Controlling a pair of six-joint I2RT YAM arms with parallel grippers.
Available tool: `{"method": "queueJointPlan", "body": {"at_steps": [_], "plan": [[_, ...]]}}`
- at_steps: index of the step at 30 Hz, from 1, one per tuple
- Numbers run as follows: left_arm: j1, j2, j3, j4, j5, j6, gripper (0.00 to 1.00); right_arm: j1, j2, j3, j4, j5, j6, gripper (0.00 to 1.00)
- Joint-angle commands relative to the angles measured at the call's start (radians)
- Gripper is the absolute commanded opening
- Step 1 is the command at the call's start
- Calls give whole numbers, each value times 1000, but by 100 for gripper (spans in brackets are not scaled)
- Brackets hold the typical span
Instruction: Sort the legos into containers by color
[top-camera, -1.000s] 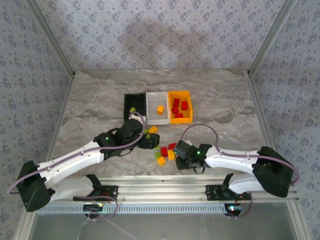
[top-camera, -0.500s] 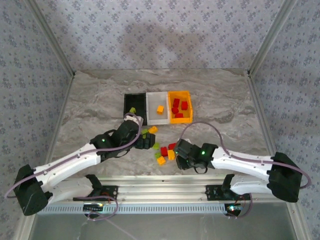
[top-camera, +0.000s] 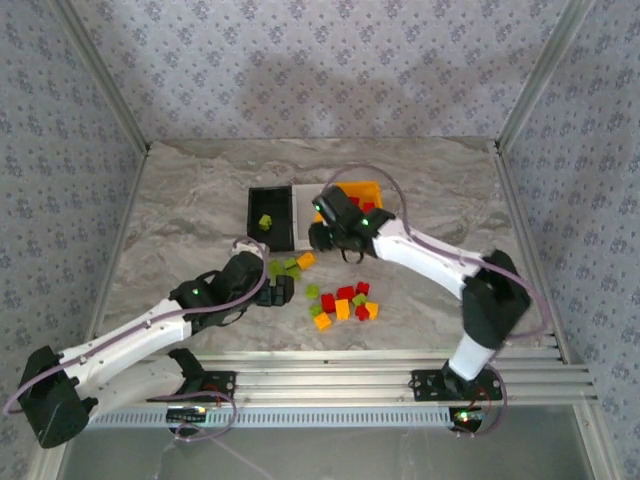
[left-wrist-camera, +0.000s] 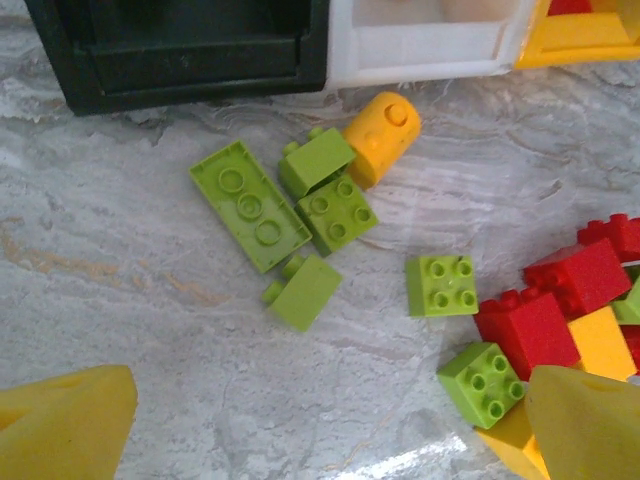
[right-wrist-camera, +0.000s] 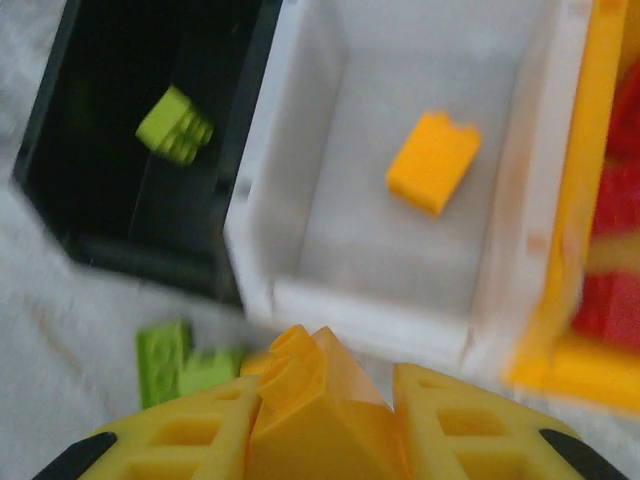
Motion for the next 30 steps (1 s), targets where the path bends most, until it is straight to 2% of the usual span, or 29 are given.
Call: {"method": "queueJointPlan", "body": {"at_steps": [1,6,11,14,21,26,30], "plan": [[7,-43,-14,-7,-13,-21,100,-34,142,137,-42,37,-34,32],[7,-56,-27,-5,-13,-18,100,-64,291,282,-77,46,-17,36],[6,-58,-18,-13,-23,-8,100,-64,314,352,-74,54,-20,58],[9,-54,-13,-8,-12,-1,100,-54,270,347,-70,63,-27,66],[-9,1,13,41,80,48,100,-28,17,91,32,94,10,72],[-144,160,92,62,84,89,99,-14,-173,-157,94,117,53,73],[-253,309,159,60,103,124,94,-19,-285,-317,106,127,79,73]]}}
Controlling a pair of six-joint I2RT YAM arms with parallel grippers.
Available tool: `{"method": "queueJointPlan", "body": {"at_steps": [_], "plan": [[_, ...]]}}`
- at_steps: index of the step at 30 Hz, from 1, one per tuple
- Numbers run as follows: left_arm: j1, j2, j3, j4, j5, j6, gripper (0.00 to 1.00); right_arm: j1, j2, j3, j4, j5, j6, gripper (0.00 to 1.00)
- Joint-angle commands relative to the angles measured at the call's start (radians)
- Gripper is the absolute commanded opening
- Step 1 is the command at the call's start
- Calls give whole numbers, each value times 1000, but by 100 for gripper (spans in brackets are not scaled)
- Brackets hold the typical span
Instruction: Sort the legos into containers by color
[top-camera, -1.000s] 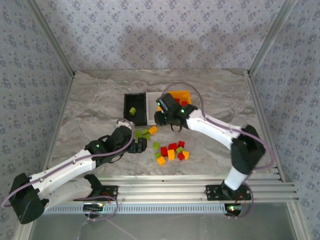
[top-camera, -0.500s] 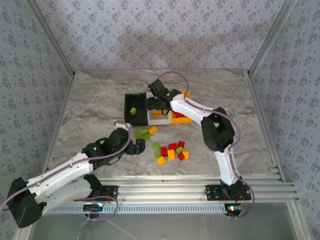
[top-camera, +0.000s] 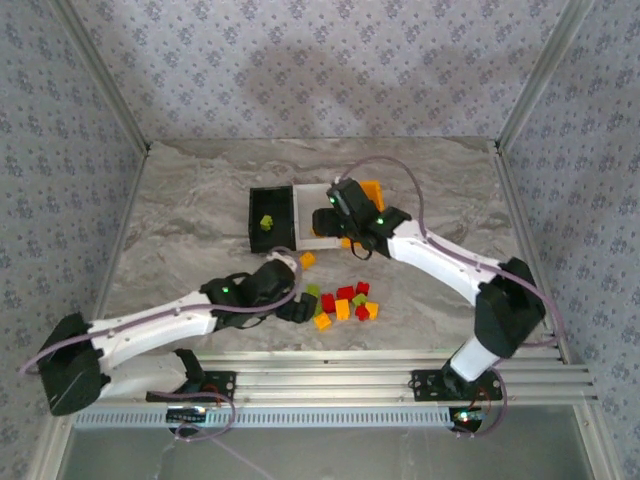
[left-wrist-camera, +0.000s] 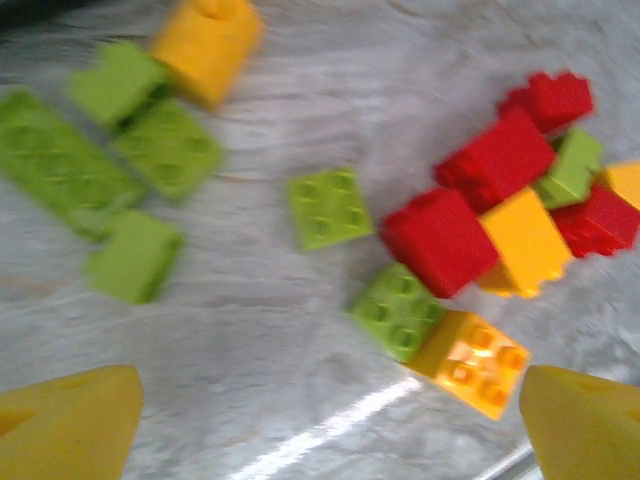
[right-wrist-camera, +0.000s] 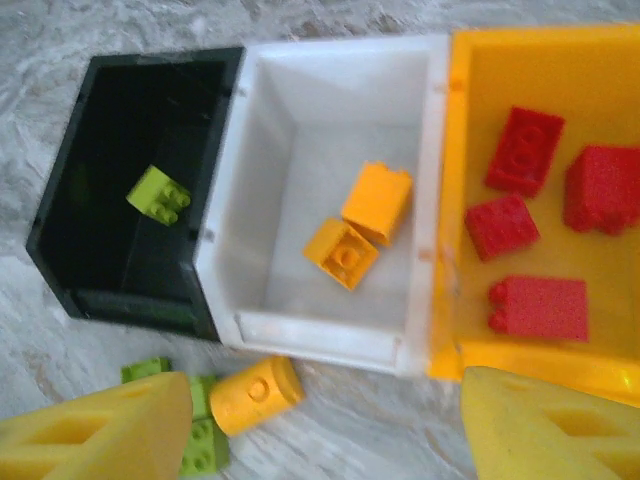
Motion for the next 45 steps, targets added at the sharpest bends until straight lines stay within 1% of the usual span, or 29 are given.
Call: {"method": "queueJointPlan", "body": {"at_steps": [1,4,7,11,16,20,24,26,28,31,35,37,42,45], "plan": [[-78,93,70,12,33,59,93,-7,-65,-114,7,34,45,73],[-133,170,107,-1,33,79,88,-17,-133,-186,12,44,57,73],[-157,238,137,-19,29,93,82,-27,-194,-239,21,48,66,74],[-170,299,174,-44,-3,115,76,-41,-250,-279,18,50,70,74],[-182,365,202,-56,-36,146,72,-58,-293,-302,14,51,67,74],[-190,405,210,-51,-43,161,64,-74,-317,-315,9,51,65,75],[-195,433,210,-52,-54,163,58,-87,-333,-326,9,48,66,75],[-195,444,207,-52,-68,163,53,-91,-337,-327,7,48,64,75],[-196,446,204,-51,-77,163,47,-94,-340,-328,8,50,66,75],[-198,439,203,-48,-76,166,42,-97,-343,-327,8,50,66,75],[-199,423,206,-60,-86,163,37,-102,-343,-327,7,48,66,75],[-199,397,203,-69,-101,158,35,-103,-346,-329,7,48,66,75],[-194,286,220,-106,-163,154,35,-108,-358,-347,4,46,70,75],[-154,213,239,-103,-182,164,35,-113,-376,-367,7,46,76,75]]}}
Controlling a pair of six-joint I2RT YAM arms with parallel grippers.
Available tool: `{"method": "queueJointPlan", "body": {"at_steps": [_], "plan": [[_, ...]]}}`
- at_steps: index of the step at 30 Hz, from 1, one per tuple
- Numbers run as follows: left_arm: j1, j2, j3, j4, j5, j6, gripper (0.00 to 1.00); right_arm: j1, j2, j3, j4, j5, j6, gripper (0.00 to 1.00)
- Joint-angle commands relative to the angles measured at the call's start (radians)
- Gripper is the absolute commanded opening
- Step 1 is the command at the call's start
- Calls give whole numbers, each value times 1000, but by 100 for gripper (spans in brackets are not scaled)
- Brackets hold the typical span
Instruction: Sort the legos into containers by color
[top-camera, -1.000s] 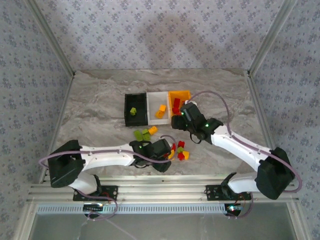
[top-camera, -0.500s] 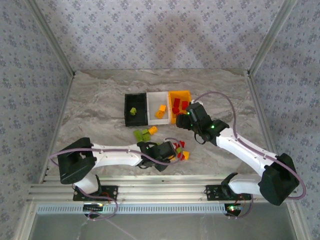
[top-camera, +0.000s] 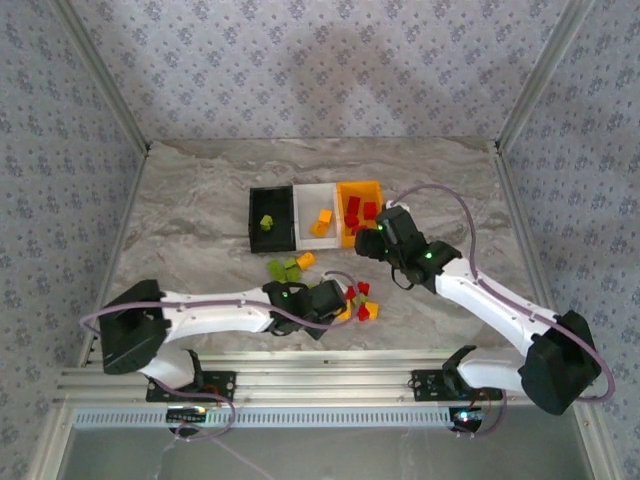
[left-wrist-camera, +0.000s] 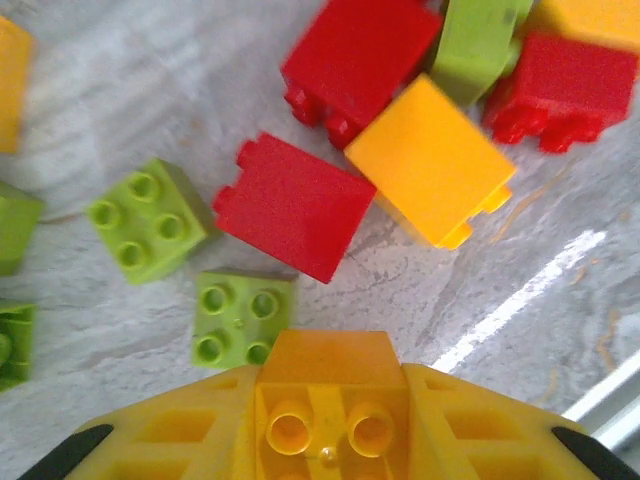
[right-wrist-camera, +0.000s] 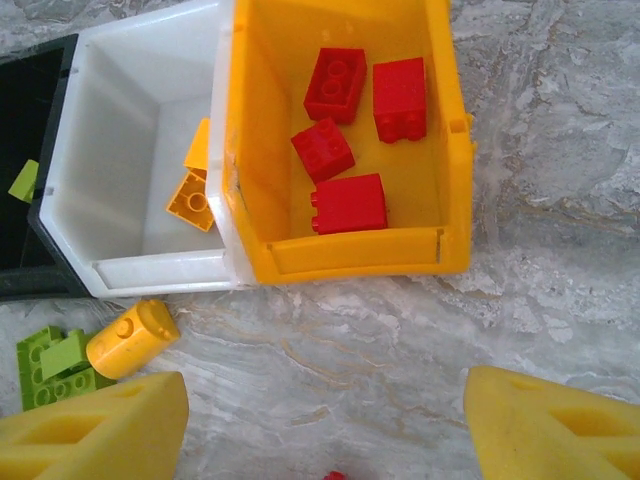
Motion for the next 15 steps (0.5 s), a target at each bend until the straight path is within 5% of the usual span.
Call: {"method": "queueJointPlan", "body": {"at_steps": [1,7,15], "plan": [[55,-98,53,-14,-49,15,35,-12,-38,-29,-10,19,21,75],[278,-66,175,91,-12,38,31,-21,-68,-75,-9,22,34,75],[453,252,465,132,2,66,31,-21,-89,-121,-15,17,62,75]]}}
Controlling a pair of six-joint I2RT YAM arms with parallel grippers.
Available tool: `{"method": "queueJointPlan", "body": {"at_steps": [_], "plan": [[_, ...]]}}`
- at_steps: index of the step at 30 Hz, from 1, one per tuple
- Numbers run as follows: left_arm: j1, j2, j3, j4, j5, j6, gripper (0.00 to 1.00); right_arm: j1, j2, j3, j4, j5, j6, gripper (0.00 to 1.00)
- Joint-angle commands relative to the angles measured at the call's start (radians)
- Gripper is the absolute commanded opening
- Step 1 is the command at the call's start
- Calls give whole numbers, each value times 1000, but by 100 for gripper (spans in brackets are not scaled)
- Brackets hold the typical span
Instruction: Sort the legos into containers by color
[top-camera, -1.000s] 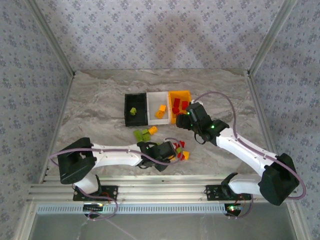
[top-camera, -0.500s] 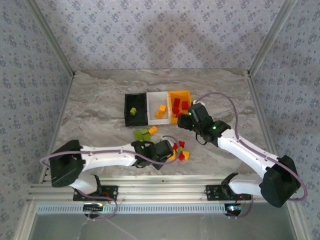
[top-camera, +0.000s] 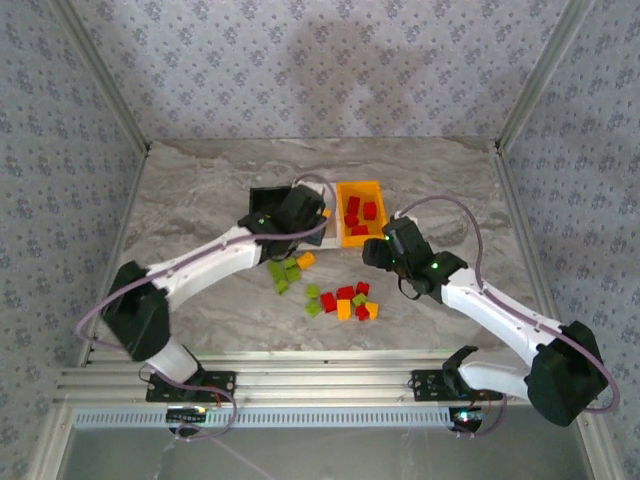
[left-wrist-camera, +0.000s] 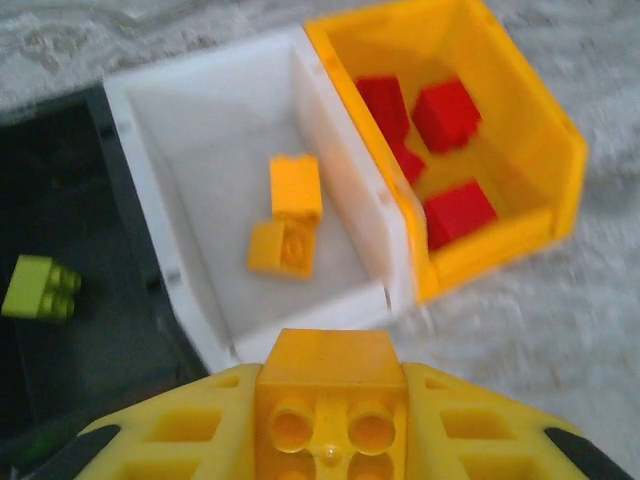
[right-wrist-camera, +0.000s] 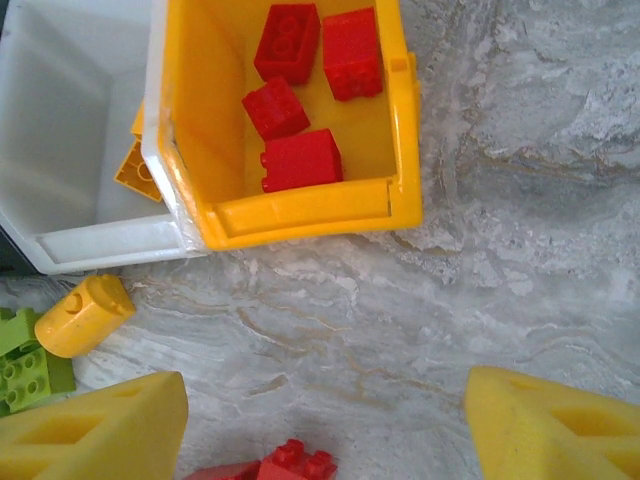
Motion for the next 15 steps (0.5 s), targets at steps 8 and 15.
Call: {"method": "queueJointPlan", "body": {"at_steps": [8,15], "plan": [[87,341,335,-108,-53,19,32,16,-57,-64,-39,-7,58,75],[89,412,441,-184,-53,16,54,34,-64,-105,-43,-48,96,76]]}}
